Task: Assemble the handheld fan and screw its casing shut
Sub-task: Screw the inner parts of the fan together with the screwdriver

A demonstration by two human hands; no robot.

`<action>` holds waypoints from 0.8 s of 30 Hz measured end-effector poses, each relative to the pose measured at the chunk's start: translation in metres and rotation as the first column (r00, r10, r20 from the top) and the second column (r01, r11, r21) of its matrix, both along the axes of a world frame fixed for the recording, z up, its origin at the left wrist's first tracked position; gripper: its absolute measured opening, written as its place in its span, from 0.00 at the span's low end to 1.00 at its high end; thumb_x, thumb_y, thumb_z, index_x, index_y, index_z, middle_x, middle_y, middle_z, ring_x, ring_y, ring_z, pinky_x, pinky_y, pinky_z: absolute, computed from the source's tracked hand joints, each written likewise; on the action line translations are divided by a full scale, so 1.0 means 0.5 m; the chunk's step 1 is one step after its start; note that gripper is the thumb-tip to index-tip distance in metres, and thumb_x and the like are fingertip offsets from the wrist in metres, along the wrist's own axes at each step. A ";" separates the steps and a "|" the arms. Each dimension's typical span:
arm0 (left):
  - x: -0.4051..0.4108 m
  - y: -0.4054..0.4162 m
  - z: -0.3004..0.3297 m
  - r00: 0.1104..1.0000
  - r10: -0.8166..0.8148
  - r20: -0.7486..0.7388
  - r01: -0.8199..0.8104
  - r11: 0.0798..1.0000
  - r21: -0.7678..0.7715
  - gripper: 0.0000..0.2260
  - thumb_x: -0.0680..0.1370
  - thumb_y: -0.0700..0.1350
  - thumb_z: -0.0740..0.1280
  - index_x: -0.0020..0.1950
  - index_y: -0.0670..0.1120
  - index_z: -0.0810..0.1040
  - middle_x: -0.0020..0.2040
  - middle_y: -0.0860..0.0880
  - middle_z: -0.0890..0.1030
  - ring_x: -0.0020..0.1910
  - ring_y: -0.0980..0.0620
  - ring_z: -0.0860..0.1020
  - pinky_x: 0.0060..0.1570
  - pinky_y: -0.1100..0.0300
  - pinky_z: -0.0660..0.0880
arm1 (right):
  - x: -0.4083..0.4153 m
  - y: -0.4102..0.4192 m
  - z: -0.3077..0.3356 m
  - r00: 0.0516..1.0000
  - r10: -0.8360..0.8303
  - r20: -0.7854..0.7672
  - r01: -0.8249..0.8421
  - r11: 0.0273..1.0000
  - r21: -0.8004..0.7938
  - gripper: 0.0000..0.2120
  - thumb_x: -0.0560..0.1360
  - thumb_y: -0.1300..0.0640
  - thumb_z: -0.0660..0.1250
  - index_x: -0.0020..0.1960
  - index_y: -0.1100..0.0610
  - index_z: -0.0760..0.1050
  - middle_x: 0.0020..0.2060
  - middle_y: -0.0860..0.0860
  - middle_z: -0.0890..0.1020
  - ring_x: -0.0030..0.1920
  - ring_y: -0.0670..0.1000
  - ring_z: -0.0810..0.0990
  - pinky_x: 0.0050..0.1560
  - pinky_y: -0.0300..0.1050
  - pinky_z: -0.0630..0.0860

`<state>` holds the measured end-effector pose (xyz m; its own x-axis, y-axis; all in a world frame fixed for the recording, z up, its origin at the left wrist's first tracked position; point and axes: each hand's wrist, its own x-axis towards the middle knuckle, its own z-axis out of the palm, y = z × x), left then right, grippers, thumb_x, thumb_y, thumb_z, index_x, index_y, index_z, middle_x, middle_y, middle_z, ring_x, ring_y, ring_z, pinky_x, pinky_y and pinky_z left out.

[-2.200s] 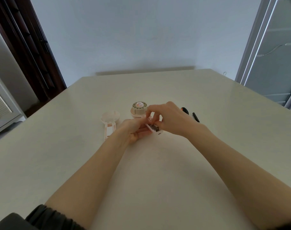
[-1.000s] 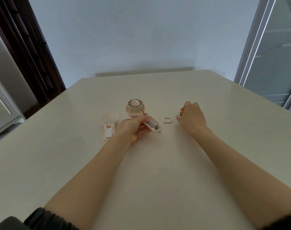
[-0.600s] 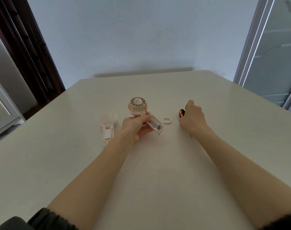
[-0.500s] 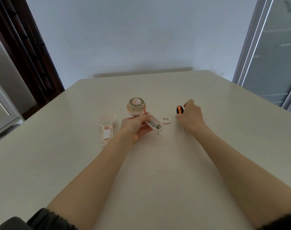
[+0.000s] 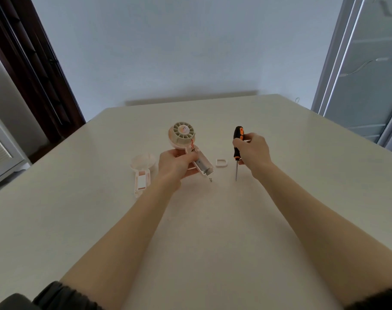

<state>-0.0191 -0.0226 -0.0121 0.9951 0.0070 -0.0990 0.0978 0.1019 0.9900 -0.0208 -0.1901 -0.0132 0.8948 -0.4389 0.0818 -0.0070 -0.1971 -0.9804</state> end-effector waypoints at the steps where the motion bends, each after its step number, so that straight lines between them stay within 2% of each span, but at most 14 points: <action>1: 0.001 -0.002 0.002 0.998 0.008 0.059 -0.011 0.999 0.050 0.08 0.73 0.30 0.67 0.41 0.42 0.76 0.41 0.46 0.79 0.38 0.51 0.80 0.32 0.62 0.81 | 0.000 0.000 -0.001 1.000 0.000 0.010 0.000 1.000 0.004 0.09 0.76 0.60 0.62 0.56 0.59 0.71 0.34 0.50 0.73 0.30 0.47 0.74 0.32 0.40 0.74; 5: 0.006 -0.013 0.002 0.938 0.008 0.346 -0.113 0.952 0.284 0.07 0.71 0.34 0.70 0.46 0.44 0.79 0.40 0.50 0.82 0.41 0.51 0.82 0.40 0.60 0.81 | 0.002 0.002 -0.004 0.999 0.004 0.032 -0.004 1.000 0.001 0.09 0.76 0.60 0.62 0.55 0.57 0.69 0.37 0.49 0.74 0.31 0.47 0.75 0.32 0.39 0.74; 7: 0.003 -0.021 0.002 0.871 -0.041 0.490 -0.179 0.902 0.393 0.06 0.71 0.37 0.71 0.45 0.46 0.79 0.38 0.54 0.81 0.39 0.56 0.80 0.41 0.66 0.78 | 0.003 0.000 -0.005 0.999 0.006 0.045 -0.006 1.000 0.003 0.09 0.75 0.60 0.62 0.55 0.57 0.69 0.38 0.49 0.74 0.32 0.47 0.76 0.31 0.39 0.74; 9: -0.007 -0.027 0.002 0.809 -0.110 0.577 -0.187 0.883 0.431 0.06 0.71 0.36 0.71 0.44 0.45 0.79 0.36 0.54 0.80 0.36 0.61 0.79 0.37 0.72 0.75 | 0.001 0.000 -0.006 0.998 0.006 0.060 -0.007 1.000 0.012 0.08 0.75 0.61 0.62 0.54 0.57 0.68 0.38 0.50 0.74 0.32 0.47 0.75 0.32 0.39 0.75; 11: -0.016 -0.033 0.002 0.776 -0.158 0.611 -0.147 0.897 0.418 0.08 0.71 0.33 0.69 0.42 0.45 0.78 0.37 0.50 0.81 0.36 0.62 0.78 0.34 0.71 0.75 | 0.001 -0.002 -0.008 0.998 -0.002 0.070 0.001 1.000 0.019 0.09 0.75 0.61 0.63 0.54 0.57 0.68 0.37 0.50 0.74 0.31 0.47 0.75 0.34 0.41 0.75; 13: -0.022 -0.036 0.002 0.755 -0.182 0.630 -0.119 0.907 0.404 0.11 0.71 0.31 0.67 0.41 0.48 0.76 0.37 0.52 0.80 0.37 0.64 0.78 0.34 0.72 0.75 | 0.000 -0.002 -0.010 0.998 -0.003 0.070 0.002 1.000 0.019 0.10 0.75 0.61 0.63 0.55 0.57 0.68 0.37 0.50 0.75 0.32 0.47 0.76 0.37 0.44 0.76; 16: -0.020 -0.040 -0.001 0.736 -0.217 0.642 -0.093 0.906 0.413 0.08 0.71 0.31 0.67 0.43 0.44 0.77 0.37 0.52 0.81 0.39 0.63 0.79 0.36 0.70 0.76 | 0.002 -0.001 -0.012 0.998 -0.001 0.056 0.001 1.000 0.010 0.11 0.75 0.60 0.63 0.57 0.57 0.68 0.38 0.49 0.75 0.33 0.47 0.77 0.41 0.48 0.79; 20: -0.008 -0.036 -0.010 0.748 -0.166 0.643 -0.139 0.907 0.396 0.14 0.70 0.31 0.67 0.41 0.51 0.75 0.38 0.57 0.79 0.39 0.67 0.77 0.36 0.72 0.75 | 0.002 0.008 -0.022 0.997 -0.043 0.057 0.043 0.999 0.004 0.09 0.74 0.59 0.63 0.54 0.55 0.67 0.41 0.51 0.76 0.40 0.54 0.80 0.49 0.56 0.80; 22: -0.004 -0.033 -0.014 0.743 -0.160 0.650 -0.155 0.904 0.399 0.15 0.70 0.32 0.67 0.40 0.53 0.75 0.38 0.56 0.79 0.38 0.67 0.77 0.37 0.72 0.76 | 0.002 0.015 -0.031 0.994 -0.080 0.077 0.081 0.997 -0.009 0.08 0.74 0.59 0.62 0.52 0.55 0.66 0.45 0.55 0.78 0.45 0.57 0.80 0.47 0.52 0.77; 24: -0.001 -0.032 -0.018 0.739 -0.160 0.654 -0.156 0.904 0.398 0.11 0.71 0.32 0.67 0.43 0.49 0.77 0.38 0.54 0.80 0.39 0.64 0.78 0.37 0.71 0.76 | 0.005 0.019 -0.035 0.991 -0.094 0.099 0.096 0.995 -0.019 0.07 0.75 0.59 0.62 0.52 0.55 0.66 0.48 0.57 0.78 0.45 0.56 0.78 0.44 0.48 0.74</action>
